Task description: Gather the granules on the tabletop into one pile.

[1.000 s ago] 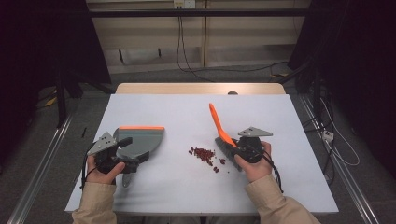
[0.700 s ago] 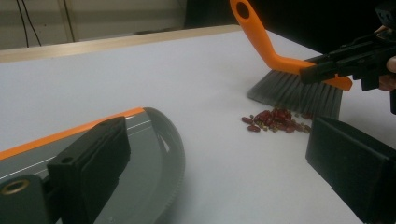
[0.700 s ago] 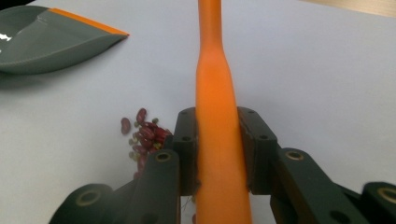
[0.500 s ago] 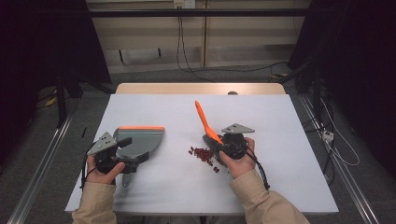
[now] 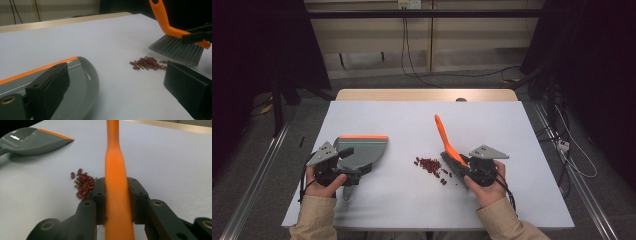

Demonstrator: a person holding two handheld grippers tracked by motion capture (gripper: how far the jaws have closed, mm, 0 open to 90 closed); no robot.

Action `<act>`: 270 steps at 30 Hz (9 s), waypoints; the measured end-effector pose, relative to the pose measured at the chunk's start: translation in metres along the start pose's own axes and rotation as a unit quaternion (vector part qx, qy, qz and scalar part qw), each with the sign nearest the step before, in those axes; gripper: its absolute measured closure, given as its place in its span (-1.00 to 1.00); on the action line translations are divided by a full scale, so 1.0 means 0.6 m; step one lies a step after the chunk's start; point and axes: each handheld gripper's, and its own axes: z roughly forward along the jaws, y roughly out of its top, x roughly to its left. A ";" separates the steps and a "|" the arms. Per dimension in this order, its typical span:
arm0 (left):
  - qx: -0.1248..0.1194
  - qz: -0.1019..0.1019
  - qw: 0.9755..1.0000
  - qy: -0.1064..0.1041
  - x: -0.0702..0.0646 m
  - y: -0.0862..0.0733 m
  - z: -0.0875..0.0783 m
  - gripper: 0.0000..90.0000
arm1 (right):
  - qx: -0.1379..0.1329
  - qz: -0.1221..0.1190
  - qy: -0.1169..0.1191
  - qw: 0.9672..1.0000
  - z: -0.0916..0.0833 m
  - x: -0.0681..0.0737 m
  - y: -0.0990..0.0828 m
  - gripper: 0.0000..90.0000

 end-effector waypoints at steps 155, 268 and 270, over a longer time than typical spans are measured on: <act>0.028 0.004 1.000 -0.008 -0.008 -0.015 -0.003 -0.86 | -0.050 -0.015 0.040 0.998 0.027 0.030 0.020 0.58; 0.122 0.001 0.989 0.080 0.019 -0.076 -0.027 -0.78 | -0.063 -0.031 0.035 0.997 0.022 -0.069 0.000 0.57; 0.128 -0.004 0.988 0.086 0.025 -0.081 -0.026 -0.74 | -0.063 -0.031 0.032 0.997 0.021 -0.072 -0.001 0.57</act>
